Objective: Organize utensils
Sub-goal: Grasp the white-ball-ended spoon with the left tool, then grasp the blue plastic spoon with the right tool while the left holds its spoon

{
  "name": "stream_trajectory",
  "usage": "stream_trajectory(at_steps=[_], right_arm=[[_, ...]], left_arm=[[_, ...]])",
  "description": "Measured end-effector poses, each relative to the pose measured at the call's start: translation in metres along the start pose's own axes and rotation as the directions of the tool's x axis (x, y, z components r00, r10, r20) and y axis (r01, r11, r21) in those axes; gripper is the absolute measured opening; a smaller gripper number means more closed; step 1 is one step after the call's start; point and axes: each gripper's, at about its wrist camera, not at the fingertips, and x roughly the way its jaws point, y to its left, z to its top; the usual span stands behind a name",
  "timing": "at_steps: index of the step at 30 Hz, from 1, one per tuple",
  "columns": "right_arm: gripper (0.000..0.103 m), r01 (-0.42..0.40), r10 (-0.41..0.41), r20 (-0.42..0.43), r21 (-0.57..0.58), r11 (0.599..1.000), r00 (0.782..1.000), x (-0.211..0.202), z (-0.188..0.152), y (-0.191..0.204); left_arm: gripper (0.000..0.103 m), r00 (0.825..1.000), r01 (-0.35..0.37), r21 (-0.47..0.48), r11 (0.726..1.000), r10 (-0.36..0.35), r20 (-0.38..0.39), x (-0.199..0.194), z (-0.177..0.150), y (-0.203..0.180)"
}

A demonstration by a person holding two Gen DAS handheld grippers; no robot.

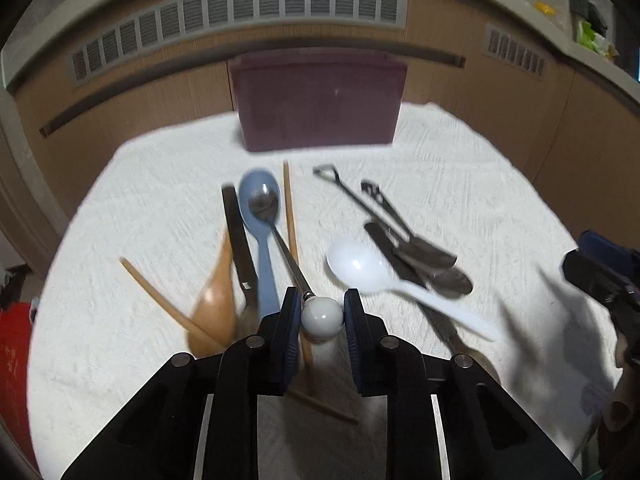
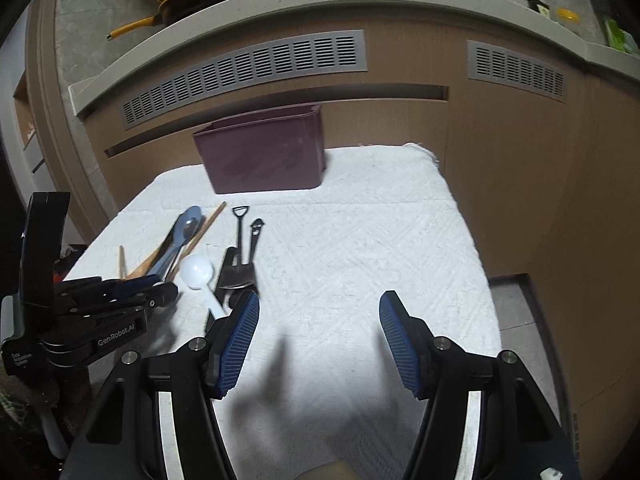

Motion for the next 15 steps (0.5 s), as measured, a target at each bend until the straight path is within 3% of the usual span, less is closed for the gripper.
stream_trajectory(at_steps=[5,8,15], right_arm=[[0.06,-0.099,0.097,-0.061,-0.033,0.994,0.993,0.021,0.012,0.023],[0.052,-0.132,0.123,-0.122,-0.07,0.989,0.985,0.045,0.016,0.044],[0.041,-0.078,0.063,-0.208,-0.065,0.995,0.976,0.094,0.026,0.062]], left_arm=[[0.023,0.988,0.001,0.014,1.0,-0.003,0.152,-0.049,0.027,0.026],[0.023,0.981,0.024,-0.029,0.999,-0.018,0.191,-0.063,0.043,0.048],[0.023,0.974,0.08,-0.086,0.993,-0.06,0.217,-0.076,0.058,0.083]])
